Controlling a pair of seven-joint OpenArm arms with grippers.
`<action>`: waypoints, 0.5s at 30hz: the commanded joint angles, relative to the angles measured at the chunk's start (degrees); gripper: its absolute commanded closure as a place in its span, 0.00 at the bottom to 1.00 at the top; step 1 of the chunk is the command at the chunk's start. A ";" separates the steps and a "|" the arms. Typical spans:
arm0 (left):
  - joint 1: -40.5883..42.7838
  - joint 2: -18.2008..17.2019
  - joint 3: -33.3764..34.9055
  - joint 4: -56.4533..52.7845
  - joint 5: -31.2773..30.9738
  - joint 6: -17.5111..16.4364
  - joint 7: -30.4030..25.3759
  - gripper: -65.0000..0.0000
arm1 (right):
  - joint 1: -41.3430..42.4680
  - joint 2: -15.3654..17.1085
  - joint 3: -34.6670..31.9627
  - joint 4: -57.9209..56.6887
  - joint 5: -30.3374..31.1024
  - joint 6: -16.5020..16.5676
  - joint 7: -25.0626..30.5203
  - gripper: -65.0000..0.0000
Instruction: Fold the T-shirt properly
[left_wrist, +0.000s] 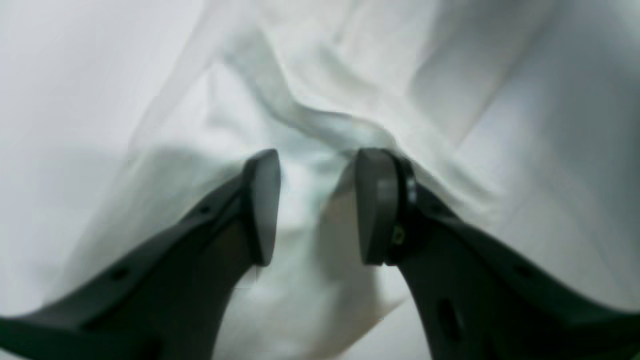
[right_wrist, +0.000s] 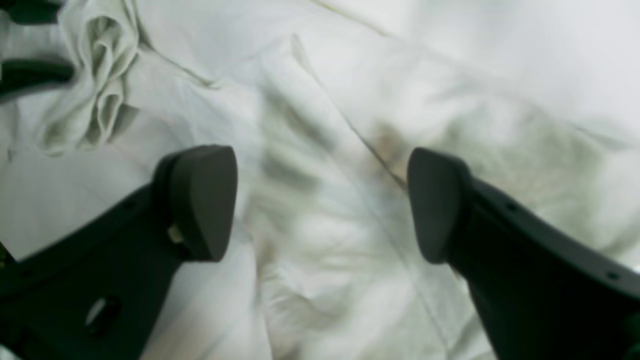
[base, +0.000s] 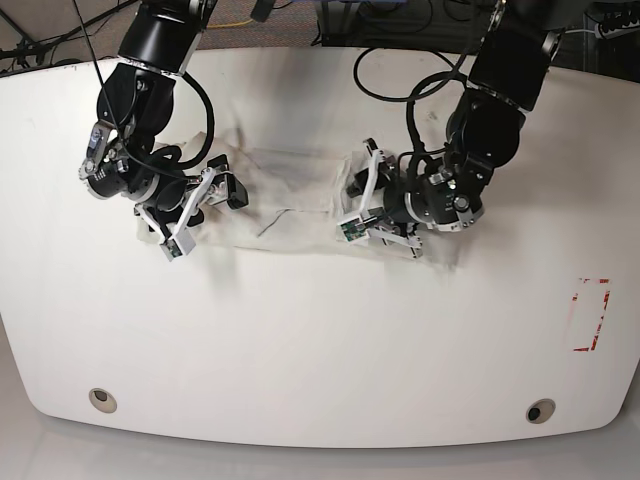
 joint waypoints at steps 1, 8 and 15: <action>-1.55 2.02 0.39 0.82 -0.63 -0.03 -1.20 0.64 | 0.87 0.56 0.14 0.99 1.06 0.10 1.03 0.22; -3.92 7.47 0.39 -1.03 -0.63 -0.03 -1.20 0.64 | 0.78 0.56 0.14 0.99 1.06 0.10 1.03 0.22; -7.09 10.20 -0.31 -4.02 -0.72 -0.03 -1.20 0.64 | 0.87 0.56 0.22 0.99 1.06 0.10 1.03 0.22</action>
